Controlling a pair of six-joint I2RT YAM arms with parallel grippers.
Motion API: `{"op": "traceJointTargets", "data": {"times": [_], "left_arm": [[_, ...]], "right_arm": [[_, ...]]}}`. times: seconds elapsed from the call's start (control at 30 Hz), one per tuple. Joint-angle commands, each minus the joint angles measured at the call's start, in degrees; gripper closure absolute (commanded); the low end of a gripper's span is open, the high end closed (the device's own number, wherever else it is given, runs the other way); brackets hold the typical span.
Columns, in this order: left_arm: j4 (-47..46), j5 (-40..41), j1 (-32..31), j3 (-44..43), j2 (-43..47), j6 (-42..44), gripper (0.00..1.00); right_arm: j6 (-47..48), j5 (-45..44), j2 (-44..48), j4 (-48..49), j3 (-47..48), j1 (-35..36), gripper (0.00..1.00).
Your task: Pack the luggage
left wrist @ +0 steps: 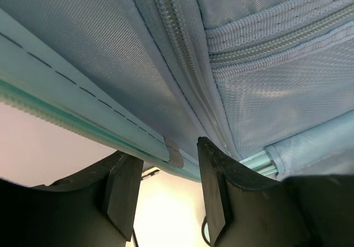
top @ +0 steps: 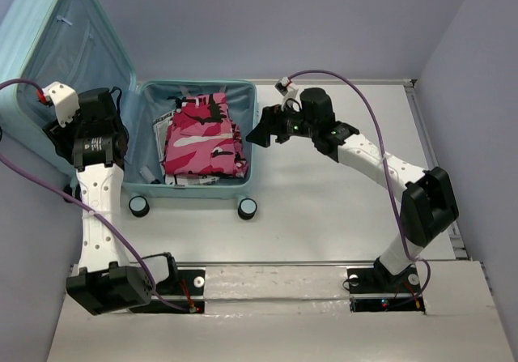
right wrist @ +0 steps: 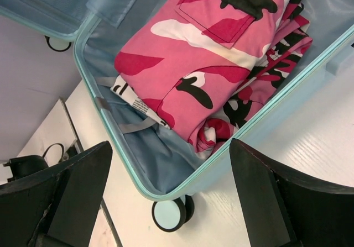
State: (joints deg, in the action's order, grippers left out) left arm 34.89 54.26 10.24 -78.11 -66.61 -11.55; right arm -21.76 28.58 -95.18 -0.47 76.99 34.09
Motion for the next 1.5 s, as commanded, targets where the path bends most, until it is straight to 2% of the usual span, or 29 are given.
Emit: {"op": "traceJointTargets", "data": {"times": [0.0,0.07,0.1,0.13,0.27,0.37,0.47,0.57,0.67,0.77,0.8,0.83,0.87,0.9,0.93,0.97,1.0,1.03,1.07,1.17,1.2,1.27,1.3,1.37,1.4,1.47], "left_arm": [[-2.99,6.9,0.22,-2.66,-1.85,0.39,0.46],[-2.2,8.84,0.22,-3.98,-3.0,-0.4,0.47],[-2.2,9.45,0.22,-4.42,-3.26,-0.49,0.6],[-2.29,9.37,0.22,-4.77,-3.87,-0.49,0.68],[-2.38,7.8,0.22,-7.41,-5.55,0.04,0.94],[-3.51,5.16,0.04,-7.24,-5.38,0.48,0.94],[-5.01,5.15,-4.16,-4.44,-2.84,2.14,0.94],[-12.99,9.27,-13.37,1.88,3.21,7.74,0.94],[-23.79,13.57,-31.09,13.03,8.94,16.08,0.94],[-27.59,17.19,-41.23,19.47,12.72,22.86,0.94],[-27.86,18.15,-44.75,20.79,13.52,24.11,0.94],[-27.78,20.34,-51.13,21.93,14.74,25.16,0.94],[-25.95,20.62,-53.98,23.51,15.36,25.61,0.94],[-24.1,19.58,-58.53,23.61,15.8,23.44,0.93],[-21.21,18.44,-60.75,22.92,16.33,20.72,0.84],[-13.09,16.34,-62.69,19.78,16.42,16.69,0.67],[-10.84,12.49,-65.23,18.27,16.42,12.3,0.28],[-7.85,10.1,-66.74,16.6,16.25,9.3,0.07],[-3.04,4.86,-68.23,13.28,16.16,7.7,0.01],[3.22,-5.88,-72.98,7.3,15.64,5.76,0.01],[4.38,-15.66,-73.08,5.53,15.55,5.58,0.01],[5.97,-24.51,-72.99,0.71,15.54,5.05,0.01],[5.97,-32.56,-73.08,-0.54,15.98,4.87,0.01],[2.05,-41.47,-72.99,-3.18,18.79,5.48,0.01],[0.11,-44.47,-73.08,-3.8,19.84,5.4,0.01],[-4.46,-38.83,-72.99,-5.73,21.86,4.26,0.01]], "right_arm": [[0.93,0.34,1.66,3.9,-1.4,0.1,0.08],[1.02,-0.1,2.71,3.9,-2.28,0.1,0.08],[1.1,-0.71,3.15,3.9,-3.42,0.1,0.08],[1.19,-1.06,3.59,3.9,-4.04,0.1,0.08],[1.19,-1.51,5.26,3.9,-6.59,0.1,0.08],[1.28,-2.03,6.49,3.9,-8.08,0.1,0.08],[1.19,-3.0,7.64,3.9,-9.4,0.1,0.08],[0.49,-3.97,8.16,3.98,-9.93,0.1,0.08],[-1.09,-4.67,8.51,4.16,-10.11,0.1,0.09],[-3.2,-6.6,8.95,4.69,-10.72,0.1,0.09],[-3.72,-7.82,9.13,4.78,-10.98,0.1,0.09],[-4.25,-10.36,9.74,4.95,-11.51,0.1,0.09],[-5.48,-12.12,10.18,4.95,-11.77,0.1,0.09],[-5.92,-13.88,10.79,4.87,-12.12,0.1,0.09],[-6.27,-16.6,10.98,4.69,-12.3,0.1,0.09],[-6.97,-17.76,11.15,4.43,-12.22,0.1,0.09],[-7.42,-18.9,11.33,4.08,-12.13,0.1,0.09],[-7.51,-21.35,11.33,2.77,-11.78,0.1,0.09],[-8.03,-22.68,11.33,2.23,-11.69,0.1,0.09],[-8.39,-28.2,11.94,1.44,-12.13,-0.42,0.13],[-8.47,-30.23,12.03,1.35,-12.21,-0.42,0.14],[-8.39,-33.05,12.12,0.82,-12.13,-0.42,0.2],[-8.3,-33.58,12.12,0.65,-11.95,-1.03,0.26],[-8.04,-35.07,12.03,0.65,-11.78,-1.04,0.31],[-8.04,-35.43,12.03,0.65,-11.78,-1.04,0.35],[-7.34,-35.7,11.94,0.65,-11.6,-1.56,0.48]]}}
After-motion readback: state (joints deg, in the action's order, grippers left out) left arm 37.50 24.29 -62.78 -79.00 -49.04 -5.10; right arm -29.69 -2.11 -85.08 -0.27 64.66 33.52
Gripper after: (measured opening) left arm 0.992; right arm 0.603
